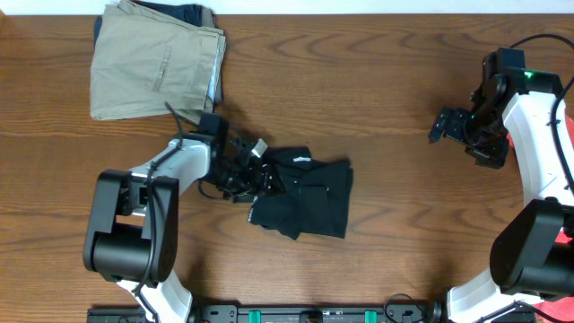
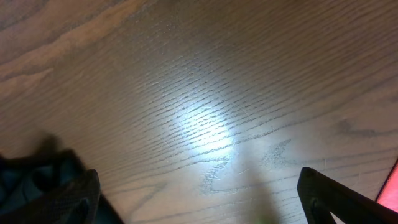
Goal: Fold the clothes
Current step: 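Grasp the folded black shirt with the left gripper and lift it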
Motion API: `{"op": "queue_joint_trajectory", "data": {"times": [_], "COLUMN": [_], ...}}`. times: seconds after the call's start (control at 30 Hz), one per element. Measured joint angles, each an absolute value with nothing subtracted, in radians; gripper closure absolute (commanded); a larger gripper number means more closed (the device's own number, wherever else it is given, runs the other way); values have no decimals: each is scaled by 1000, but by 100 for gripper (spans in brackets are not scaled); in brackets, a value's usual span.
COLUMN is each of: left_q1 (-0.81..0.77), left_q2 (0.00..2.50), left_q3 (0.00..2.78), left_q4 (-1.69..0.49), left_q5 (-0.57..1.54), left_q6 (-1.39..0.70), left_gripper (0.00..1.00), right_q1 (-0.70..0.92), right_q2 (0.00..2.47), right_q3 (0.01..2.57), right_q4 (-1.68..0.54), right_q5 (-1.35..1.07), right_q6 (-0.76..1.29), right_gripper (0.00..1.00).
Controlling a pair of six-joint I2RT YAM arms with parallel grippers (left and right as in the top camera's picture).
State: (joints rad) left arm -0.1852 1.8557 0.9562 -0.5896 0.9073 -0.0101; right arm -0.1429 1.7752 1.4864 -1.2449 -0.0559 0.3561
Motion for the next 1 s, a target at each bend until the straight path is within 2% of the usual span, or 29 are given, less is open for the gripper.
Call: {"op": "queue_joint_trajectory", "data": {"times": [0.07,0.33,0.53,0.77,1.0], "left_q1": [-200,-210,-213,-210,-170], "left_q2": [1856,1856,1858,1858,1858], "left_q3": [956,995,1169,1404,1538], "left_q4": [-567,-622,-713,-692,-578], "left_q5": [899,799,523,220,93], "left_q6": [-34,-115,-132,-135,-135], "left_gripper": [94,94,94,94,94], "right_q1": [-143,-143,-143,-143,-143], "right_q2": [1775,1775,1775,1775,1775], "right_q3": [1486,1486,1486,1486,1486], "right_q4": [-1245,-1245,-1245,-1245,-1245], "right_q5": [-56,-56,-56,-56,-56], "right_q6": [356,356,356,356,356], "right_gripper": [1,1,1,1,1]}}
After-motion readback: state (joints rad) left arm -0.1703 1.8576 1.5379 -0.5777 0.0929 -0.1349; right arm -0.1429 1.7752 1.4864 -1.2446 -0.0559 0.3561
